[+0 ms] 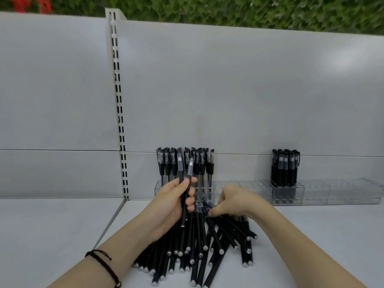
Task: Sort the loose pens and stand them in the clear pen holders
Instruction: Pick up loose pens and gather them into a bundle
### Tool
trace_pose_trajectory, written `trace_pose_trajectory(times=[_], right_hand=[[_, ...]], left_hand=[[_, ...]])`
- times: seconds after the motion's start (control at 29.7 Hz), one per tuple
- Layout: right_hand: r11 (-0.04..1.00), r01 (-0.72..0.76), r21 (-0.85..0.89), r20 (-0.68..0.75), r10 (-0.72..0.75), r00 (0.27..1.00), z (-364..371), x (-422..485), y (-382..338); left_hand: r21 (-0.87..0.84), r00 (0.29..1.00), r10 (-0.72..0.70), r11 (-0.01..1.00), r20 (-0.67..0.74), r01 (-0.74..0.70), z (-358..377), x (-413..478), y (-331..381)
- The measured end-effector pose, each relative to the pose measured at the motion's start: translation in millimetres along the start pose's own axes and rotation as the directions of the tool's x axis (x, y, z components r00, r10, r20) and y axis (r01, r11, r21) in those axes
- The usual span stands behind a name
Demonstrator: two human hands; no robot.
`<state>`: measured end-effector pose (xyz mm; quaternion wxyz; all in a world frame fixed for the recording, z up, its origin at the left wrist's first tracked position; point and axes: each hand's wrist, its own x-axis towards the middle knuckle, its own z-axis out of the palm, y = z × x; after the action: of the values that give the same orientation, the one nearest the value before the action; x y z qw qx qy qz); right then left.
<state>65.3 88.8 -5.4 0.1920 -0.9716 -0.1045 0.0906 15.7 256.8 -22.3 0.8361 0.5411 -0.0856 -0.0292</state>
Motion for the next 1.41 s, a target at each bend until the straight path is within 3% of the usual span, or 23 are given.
trace_pose_trajectory(times=[0.27, 0.44, 0.57, 0.87, 1.01, 1.14, 1.24, 1.41], right_hand=[[0.942, 0.102, 0.319, -0.029, -0.098, 0.995, -14.9, -10.7, 2.3], [0.688, 0.247, 0.683, -0.13, -0.218, 0.967, -24.4, -14.6, 0.1], [0.549, 0.362, 0.753, -0.219, -0.31, 0.925, -14.9, -14.7, -13.2], [0.609, 0.431, 0.666, -0.34, -0.266, 0.902, -4.5, -9.9, -18.3], [0.717, 0.471, 0.514, -0.426, -0.263, 0.866, -3.9, -6.3, -17.3], [0.847, 0.321, 0.423, -0.342, -0.179, 0.922, -15.2, -9.7, -7.0], [0.974, 0.173, 0.147, -0.258, -0.131, 0.957, -15.0, -2.6, 7.9], [0.997, 0.035, -0.071, -0.097, -0.042, 0.994, 2.4, 5.4, 9.6]], left_hand=[[0.015, 0.999, -0.035, 0.999, 0.001, 0.035, -2.8, 1.8, -3.3], [0.015, 0.999, -0.049, 0.999, 0.022, 0.049, -2.9, 2.1, -2.6], [0.055, 0.983, -0.071, 0.997, 0.172, 0.062, 1.1, -4.7, 1.4], [0.146, 0.981, -0.108, 0.986, 0.159, 0.085, 1.4, -6.9, -3.5], [0.119, 0.983, -0.109, 0.989, 0.149, 0.091, 3.2, -8.9, -3.7], [0.046, 0.994, -0.088, 0.995, 0.06, 0.086, -1.7, -5.2, 2.7], [0.027, 1.0, -0.007, 1.0, -0.017, 0.007, -4.2, -3.6, 6.4], [0.017, 0.994, 0.071, 0.997, -0.085, -0.07, -5.2, -1.2, 7.5]])
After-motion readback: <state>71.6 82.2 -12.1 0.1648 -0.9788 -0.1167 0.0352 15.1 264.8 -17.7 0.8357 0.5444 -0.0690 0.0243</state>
